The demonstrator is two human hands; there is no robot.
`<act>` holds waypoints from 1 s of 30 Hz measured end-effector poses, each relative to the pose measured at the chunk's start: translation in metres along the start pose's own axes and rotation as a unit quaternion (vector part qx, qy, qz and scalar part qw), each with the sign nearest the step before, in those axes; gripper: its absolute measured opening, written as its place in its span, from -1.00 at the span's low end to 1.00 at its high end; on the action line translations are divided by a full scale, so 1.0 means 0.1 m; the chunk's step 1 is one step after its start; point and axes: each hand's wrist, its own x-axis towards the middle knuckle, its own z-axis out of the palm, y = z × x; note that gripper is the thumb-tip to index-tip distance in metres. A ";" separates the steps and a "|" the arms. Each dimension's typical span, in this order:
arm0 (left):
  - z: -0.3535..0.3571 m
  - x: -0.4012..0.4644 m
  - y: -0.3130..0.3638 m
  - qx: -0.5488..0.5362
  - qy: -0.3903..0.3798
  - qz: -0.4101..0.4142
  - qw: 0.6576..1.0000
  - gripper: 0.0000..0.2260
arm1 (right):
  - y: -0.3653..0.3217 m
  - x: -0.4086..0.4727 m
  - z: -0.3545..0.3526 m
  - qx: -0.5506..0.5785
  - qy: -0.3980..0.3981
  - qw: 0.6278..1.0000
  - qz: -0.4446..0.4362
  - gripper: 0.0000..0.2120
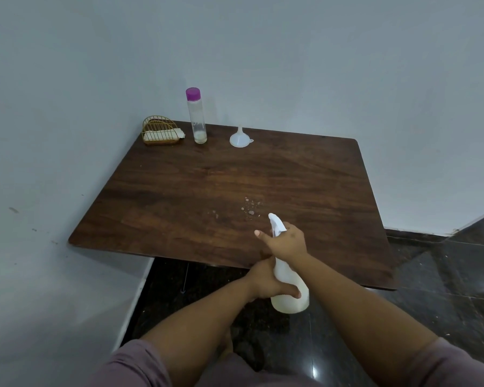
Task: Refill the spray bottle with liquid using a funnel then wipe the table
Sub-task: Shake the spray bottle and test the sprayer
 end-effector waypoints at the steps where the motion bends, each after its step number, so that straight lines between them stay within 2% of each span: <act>1: 0.01 -0.01 0.00 0.002 0.003 0.000 1.000 -0.23 | 0.00 0.00 0.00 0.005 0.008 1.000 0.007 -0.50; 6: 0.03 -0.02 -0.04 0.008 0.005 0.006 1.000 -0.19 | -0.01 -0.02 -0.01 0.008 0.001 0.997 0.073 -0.58; 9: 0.02 -0.03 -0.05 -0.003 -0.009 0.007 1.000 -0.24 | 0.02 -0.02 0.00 0.000 -0.023 0.999 0.043 -0.52; 11: 0.03 -0.04 -0.06 0.002 -0.012 0.005 1.000 -0.25 | 0.05 -0.05 -0.01 0.039 -0.035 0.997 0.050 -0.52; 15: 0.07 -0.02 -0.06 0.029 -0.013 0.006 0.999 -0.18 | 0.08 -0.08 -0.04 0.097 0.011 0.990 0.103 -0.43; 18: 0.06 0.01 -0.05 0.035 -0.025 0.010 0.999 -0.24 | 0.11 -0.07 -0.04 0.072 0.007 0.993 0.098 -0.55; 21: 0.06 0.02 -0.02 0.036 -0.032 0.012 0.999 -0.30 | 0.14 -0.05 -0.08 0.062 -0.002 0.995 0.078 -0.51; 25: 0.10 0.07 0.03 0.077 -0.048 0.018 0.996 -0.27 | 0.19 -0.08 -0.12 0.082 0.062 0.989 0.109 -0.58; 30: 0.11 0.13 0.05 0.100 -0.053 0.032 0.993 -0.25 | 0.26 -0.09 -0.14 0.055 0.082 0.992 0.073 -0.41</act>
